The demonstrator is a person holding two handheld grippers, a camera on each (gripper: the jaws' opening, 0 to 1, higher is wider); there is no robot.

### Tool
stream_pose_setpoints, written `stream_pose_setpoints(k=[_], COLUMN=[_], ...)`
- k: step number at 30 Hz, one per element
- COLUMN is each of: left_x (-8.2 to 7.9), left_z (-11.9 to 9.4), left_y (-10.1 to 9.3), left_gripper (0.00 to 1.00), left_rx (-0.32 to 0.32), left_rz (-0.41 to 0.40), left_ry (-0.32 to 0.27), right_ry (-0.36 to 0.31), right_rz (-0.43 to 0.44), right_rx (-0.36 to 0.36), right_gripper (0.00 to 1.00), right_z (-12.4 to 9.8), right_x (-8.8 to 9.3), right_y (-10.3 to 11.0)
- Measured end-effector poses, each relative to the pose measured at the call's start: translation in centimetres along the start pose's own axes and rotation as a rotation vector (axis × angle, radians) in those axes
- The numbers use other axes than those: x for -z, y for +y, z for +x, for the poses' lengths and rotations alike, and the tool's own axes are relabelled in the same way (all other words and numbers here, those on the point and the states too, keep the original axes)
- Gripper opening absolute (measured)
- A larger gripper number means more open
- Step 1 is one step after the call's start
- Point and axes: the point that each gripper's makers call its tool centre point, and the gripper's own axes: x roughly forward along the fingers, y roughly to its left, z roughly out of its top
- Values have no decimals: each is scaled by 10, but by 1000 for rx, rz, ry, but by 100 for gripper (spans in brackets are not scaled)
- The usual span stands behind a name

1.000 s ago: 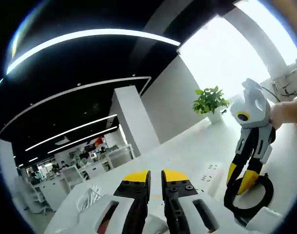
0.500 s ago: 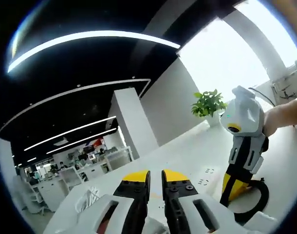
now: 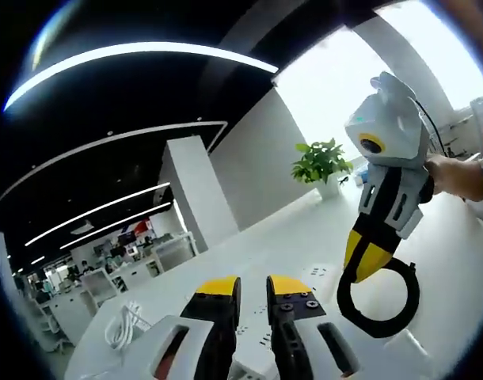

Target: Straighten the power strip on the desk, plug the charger into it

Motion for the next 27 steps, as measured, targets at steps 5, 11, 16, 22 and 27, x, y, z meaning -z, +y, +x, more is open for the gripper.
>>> stream_pose_setpoints(k=[5,11,16,22,27], left_x=[0,-3,-5,-9,-12], left_z=[2,2,1,0,0], left_y=[-12,-21,-20,-26,-32], left_gripper=[13,14,15,16,17], left_rx=[47,89,90,108,128], left_rz=[20,2,0,12,29], left_ry=[2,-13,-18,-29,-36], right_ry=[-14,-2,6,5,20], right_rz=[-11,-11,4,-3,-15], right_rx=[42,82,103,159,223], right_gripper=[4,3,3,3,2], right_z=[-15,-30,-38,-47,-53], right_x=[-8,-14,-16,-21,-25], right_y=[-3,-10,-15,-22,-35])
